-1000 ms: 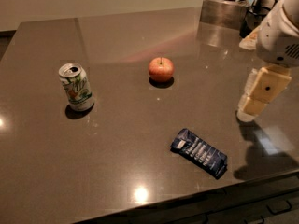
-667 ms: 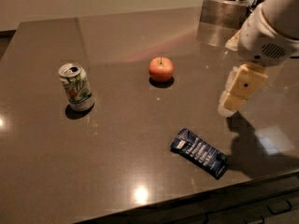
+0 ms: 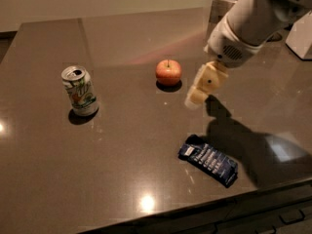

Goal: Pick apple

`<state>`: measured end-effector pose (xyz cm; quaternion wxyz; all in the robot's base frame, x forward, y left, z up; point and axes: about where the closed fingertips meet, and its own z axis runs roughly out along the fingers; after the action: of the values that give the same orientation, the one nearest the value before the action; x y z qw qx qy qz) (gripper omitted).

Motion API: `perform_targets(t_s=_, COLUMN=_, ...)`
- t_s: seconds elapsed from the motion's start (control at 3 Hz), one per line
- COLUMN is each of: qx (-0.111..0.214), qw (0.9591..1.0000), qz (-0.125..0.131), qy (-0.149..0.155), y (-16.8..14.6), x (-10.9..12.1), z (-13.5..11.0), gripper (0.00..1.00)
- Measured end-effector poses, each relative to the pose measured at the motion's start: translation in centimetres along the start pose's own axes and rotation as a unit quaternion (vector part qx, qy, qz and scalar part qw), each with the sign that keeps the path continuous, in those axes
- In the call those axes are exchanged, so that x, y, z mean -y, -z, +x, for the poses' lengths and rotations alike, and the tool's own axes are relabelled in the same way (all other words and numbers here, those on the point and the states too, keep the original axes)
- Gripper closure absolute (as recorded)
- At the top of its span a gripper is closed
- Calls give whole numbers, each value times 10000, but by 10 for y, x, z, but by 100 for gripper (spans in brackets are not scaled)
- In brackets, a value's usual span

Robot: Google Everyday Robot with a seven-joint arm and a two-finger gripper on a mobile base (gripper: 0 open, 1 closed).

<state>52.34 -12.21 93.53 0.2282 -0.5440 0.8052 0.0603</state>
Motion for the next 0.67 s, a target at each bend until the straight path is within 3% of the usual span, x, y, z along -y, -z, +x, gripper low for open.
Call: perform_targets(t_s=0.67, qx=401, qw=9988, qz=140, qy=-237, y=-59, x=21, z=-42, gripper=0)
